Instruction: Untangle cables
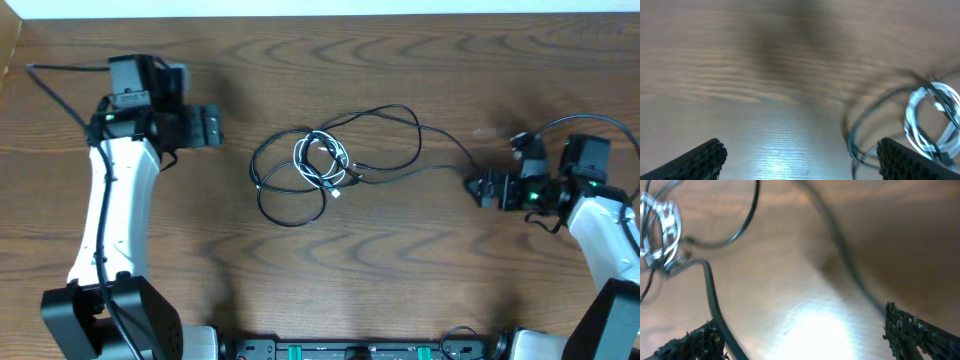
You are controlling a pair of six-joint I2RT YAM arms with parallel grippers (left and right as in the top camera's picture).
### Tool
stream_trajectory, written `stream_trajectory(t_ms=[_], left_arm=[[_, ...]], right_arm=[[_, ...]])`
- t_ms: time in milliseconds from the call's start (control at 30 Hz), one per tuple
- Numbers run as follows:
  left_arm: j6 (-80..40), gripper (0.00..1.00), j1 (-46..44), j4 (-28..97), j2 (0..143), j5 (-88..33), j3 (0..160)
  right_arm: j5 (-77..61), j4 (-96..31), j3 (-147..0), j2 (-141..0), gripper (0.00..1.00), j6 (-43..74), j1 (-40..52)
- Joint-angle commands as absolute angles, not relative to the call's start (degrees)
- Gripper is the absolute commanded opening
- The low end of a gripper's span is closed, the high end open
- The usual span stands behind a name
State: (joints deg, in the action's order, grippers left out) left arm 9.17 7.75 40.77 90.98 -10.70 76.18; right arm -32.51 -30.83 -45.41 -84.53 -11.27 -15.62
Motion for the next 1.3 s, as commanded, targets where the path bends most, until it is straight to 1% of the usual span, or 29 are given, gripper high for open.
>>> stream_trajectory(t_ms=[0,167,333,433,467,567,933,1000,1067,1133,1200,1267], left_arm=[[19.09,0.96,5.74,41.82,91.53,-14.61,76.27],[25.06,0.96,2.79,42.74,93.10,-14.61,76.23],[28.93,0.96,0.64,42.92,98.26,-15.29,76.23],[30.41,0.96,-0.64,43.22,101.75,-17.58,76.23],[30.41,0.93,-0.95,43.13,102.35,-17.56,76.23],[30.41,0.91,-1.74,42.28,103.59,-17.58,76.23],[30.41,0.89,-2.50,38.94,108.27,-18.87,76.23],[30.41,0.84,-2.50,39.07,109.62,-20.73,76.23],[30.41,0.77,-2.61,39.22,110.56,-23.35,76.23],[30.41,0.73,-2.72,39.07,110.93,-24.84,76.23],[30.44,0.65,-2.90,38.92,111.13,-24.88,76.23],[30.41,0.58,-3.03,38.89,111.18,-24.95,76.23]], right_arm=[[-34.65,-35.53,-45.87,-83.46,0.99,-11.86,-13.10],[-36.80,-40.21,-45.87,-83.46,0.99,-12.43,-9.87],[-45.08,-42.37,-45.87,-83.46,0.99,-18.98,-6.85],[-45.36,-42.63,-45.87,-83.46,0.99,-18.94,-5.67],[-45.36,-42.61,-45.87,-83.46,0.99,-18.94,-5.63],[-45.39,-42.44,-45.87,-83.46,0.99,-18.94,-5.63],[-51.40,-42.89,-45.87,-83.46,0.99,-20.93,-5.56],[-51.40,-42.94,-45.87,-83.46,0.99,-20.91,-5.56],[-51.40,-42.92,-45.87,-83.46,0.99,-20.86,-5.56],[-51.40,-42.89,-45.87,-83.46,0.99,-20.84,-5.56],[-51.40,-42.87,-45.87,-83.46,0.99,-20.84,-5.56],[-51.40,-42.87,-45.87,-83.46,0.99,-20.84,-5.56]])
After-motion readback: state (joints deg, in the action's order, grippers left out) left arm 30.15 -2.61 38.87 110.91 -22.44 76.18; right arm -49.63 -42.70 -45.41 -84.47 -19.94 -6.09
